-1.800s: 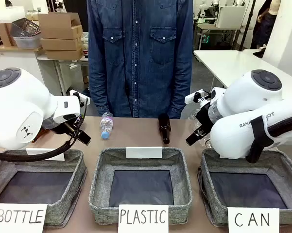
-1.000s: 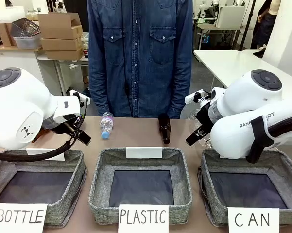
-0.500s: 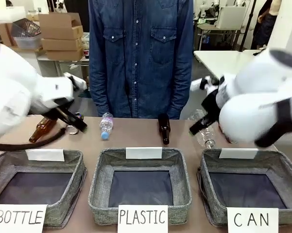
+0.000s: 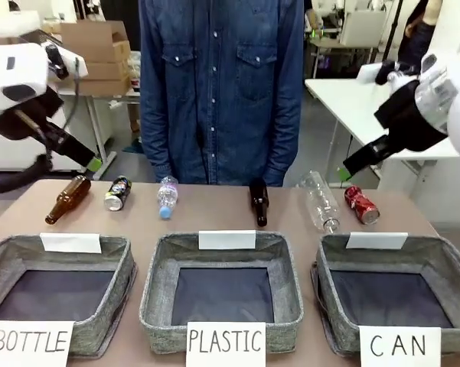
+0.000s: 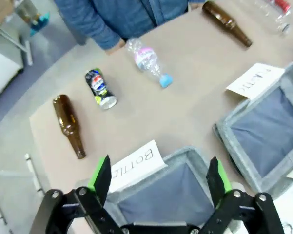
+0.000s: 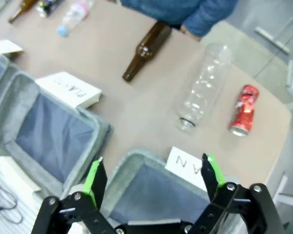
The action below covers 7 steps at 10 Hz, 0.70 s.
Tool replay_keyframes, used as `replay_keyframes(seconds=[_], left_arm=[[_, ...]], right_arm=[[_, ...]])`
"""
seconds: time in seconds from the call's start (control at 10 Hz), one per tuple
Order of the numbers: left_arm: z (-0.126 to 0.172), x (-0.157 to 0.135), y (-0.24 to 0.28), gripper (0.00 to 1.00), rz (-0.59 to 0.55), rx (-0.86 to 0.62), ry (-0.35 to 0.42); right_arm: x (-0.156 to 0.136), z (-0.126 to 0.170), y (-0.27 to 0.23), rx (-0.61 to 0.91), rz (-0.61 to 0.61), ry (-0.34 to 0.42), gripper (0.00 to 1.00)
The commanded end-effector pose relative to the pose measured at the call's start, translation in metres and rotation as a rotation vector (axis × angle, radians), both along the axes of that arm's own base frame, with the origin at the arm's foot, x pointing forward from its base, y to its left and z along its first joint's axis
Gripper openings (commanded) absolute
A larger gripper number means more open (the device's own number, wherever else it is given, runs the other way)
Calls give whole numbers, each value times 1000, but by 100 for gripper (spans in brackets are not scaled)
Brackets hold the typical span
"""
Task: Sort the can waste into the basket.
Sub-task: Pick up the can waste from the table and place it in the right Fabric basket.
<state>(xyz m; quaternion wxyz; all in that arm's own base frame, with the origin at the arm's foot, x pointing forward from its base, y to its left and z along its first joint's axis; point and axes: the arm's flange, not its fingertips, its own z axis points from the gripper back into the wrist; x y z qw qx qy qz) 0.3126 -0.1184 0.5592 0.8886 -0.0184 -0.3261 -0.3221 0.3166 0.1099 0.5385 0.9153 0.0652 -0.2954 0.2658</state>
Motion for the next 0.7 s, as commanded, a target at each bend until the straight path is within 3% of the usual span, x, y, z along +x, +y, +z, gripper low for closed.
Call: replay_keyframes(seconds=[0.0, 0.1, 0.2, 0.3, 0.4, 0.5, 0.6], left_arm=[[13, -14, 14, 100, -263, -180, 209], [8, -12, 51, 100, -375, -407, 405], [-4, -12, 91, 100, -483, -627, 554], [-22, -8, 124, 100, -621, -905, 578], [-45, -1, 139, 100, -648, -1102, 595], [-61, 7, 137, 100, -680, -1269, 609], [-64, 11, 137, 100, -656, -1403, 554]], right_arm=[[-9, 19, -14, 96, 16, 95, 100], [-5, 32, -51, 426, 42, 279, 100], [-7, 42, -91, 766, 53, 491, 100], [-10, 42, -123, 1017, 17, 617, 100], [-11, 37, -142, 1152, -62, 664, 100], [-11, 30, -154, 1289, -52, 692, 100], [-11, 25, -162, 1332, -86, 666, 100]])
